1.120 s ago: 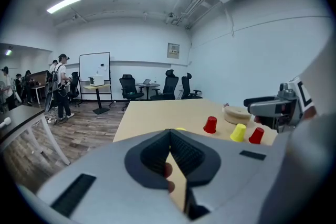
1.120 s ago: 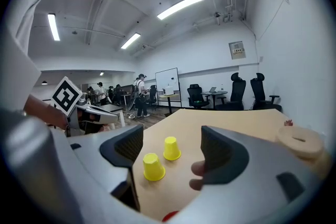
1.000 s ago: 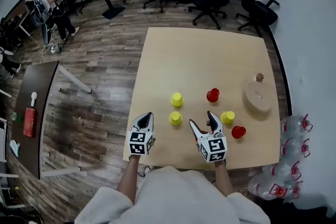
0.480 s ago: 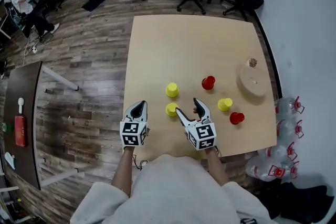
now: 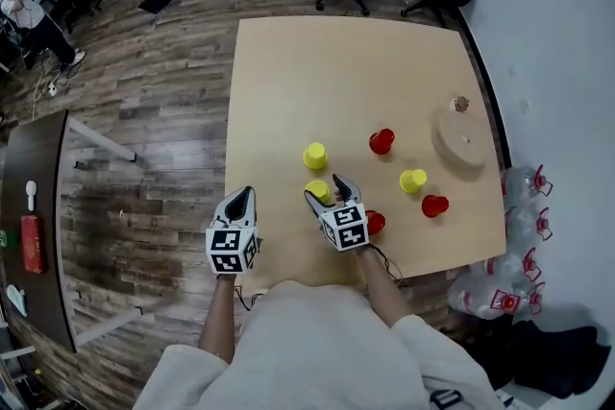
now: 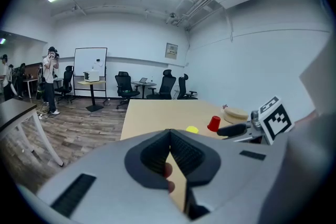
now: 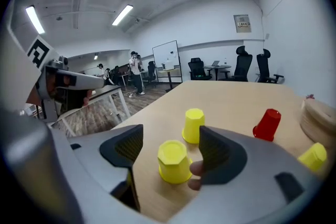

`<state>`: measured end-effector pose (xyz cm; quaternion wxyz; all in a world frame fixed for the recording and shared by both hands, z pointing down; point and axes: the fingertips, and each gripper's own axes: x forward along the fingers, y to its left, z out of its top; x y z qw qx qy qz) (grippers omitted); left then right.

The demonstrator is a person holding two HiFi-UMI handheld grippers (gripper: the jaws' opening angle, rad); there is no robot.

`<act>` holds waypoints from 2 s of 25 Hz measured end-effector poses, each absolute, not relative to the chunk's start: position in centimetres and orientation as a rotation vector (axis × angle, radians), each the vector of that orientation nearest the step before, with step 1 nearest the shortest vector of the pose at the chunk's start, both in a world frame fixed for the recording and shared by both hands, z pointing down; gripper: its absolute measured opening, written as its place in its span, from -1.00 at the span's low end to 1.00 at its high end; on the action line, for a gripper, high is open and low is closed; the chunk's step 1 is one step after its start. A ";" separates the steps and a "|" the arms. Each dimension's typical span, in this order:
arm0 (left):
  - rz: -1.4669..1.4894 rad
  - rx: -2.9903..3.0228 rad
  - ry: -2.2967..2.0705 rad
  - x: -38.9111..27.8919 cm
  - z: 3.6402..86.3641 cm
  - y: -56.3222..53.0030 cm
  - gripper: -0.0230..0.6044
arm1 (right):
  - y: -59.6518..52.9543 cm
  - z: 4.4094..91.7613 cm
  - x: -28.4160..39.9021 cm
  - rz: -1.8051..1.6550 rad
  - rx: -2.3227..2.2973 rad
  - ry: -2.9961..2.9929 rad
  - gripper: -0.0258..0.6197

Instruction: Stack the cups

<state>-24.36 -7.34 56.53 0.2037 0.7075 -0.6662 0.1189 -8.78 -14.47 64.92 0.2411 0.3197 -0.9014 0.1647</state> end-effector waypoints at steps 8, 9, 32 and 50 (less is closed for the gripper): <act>0.334 1.942 -1.878 -24.9 56.8 -6.3 -0.90 | -14.0 69.8 -9.0 0.473 0.793 -2.334 0.02; 0.333 1.939 -1.881 -25.0 56.8 -6.3 -0.90 | -14.1 70.2 -8.9 0.472 0.792 -2.320 -0.01; 0.341 1.922 -1.886 -25.5 56.9 -7.6 -0.90 | -23.5 68.6 -3.8 0.524 1.121 -2.248 -0.20; 0.357 1.909 -1.891 -26.0 57.2 -7.7 -0.90 | -23.1 70.6 -4.4 0.548 1.079 -2.215 -0.19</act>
